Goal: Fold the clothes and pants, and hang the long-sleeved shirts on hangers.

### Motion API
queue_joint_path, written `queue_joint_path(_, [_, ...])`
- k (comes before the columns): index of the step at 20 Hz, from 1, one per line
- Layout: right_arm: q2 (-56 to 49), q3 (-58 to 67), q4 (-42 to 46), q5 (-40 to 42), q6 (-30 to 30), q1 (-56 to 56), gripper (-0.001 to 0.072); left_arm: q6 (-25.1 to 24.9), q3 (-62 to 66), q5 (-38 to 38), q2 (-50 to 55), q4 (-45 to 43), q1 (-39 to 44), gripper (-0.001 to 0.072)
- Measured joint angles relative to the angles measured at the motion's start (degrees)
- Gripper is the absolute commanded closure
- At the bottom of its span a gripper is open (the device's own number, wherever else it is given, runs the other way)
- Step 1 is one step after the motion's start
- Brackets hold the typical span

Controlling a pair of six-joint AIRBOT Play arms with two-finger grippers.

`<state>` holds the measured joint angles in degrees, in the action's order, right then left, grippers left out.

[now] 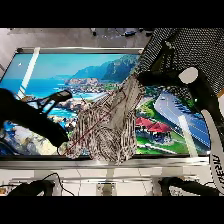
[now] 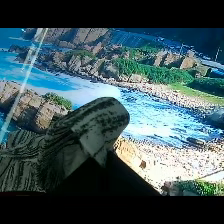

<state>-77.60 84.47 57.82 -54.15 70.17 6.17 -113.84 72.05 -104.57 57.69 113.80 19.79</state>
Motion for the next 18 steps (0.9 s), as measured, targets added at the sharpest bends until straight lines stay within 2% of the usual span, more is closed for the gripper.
queue_joint_path(5, [0.07,0.98,-3.13,-4.76,-3.23,0.44,0.0671,-1.25,0.0,0.28,5.68,-1.22,3.34,0.0685])
queue_joint_path(11, [0.07,1.18,-6.58,-9.55,-6.6,5.57,0.067,-1.73,0.0,3.41,7.21,-3.34,3.89,0.0685])
queue_joint_path(14, [0.39,1.18,-8.55,-12.04,-7.15,8.98,0.067,-4.59,0.0,7.76,7.37,-4.72,3.93,0.0685])
queue_joint_path(18, [3.19,1.18,-10.58,-13.86,-7.39,11.85,0.067,-10.49,-0.02,18.58,7.43,-5.07,3.37,0.0685])
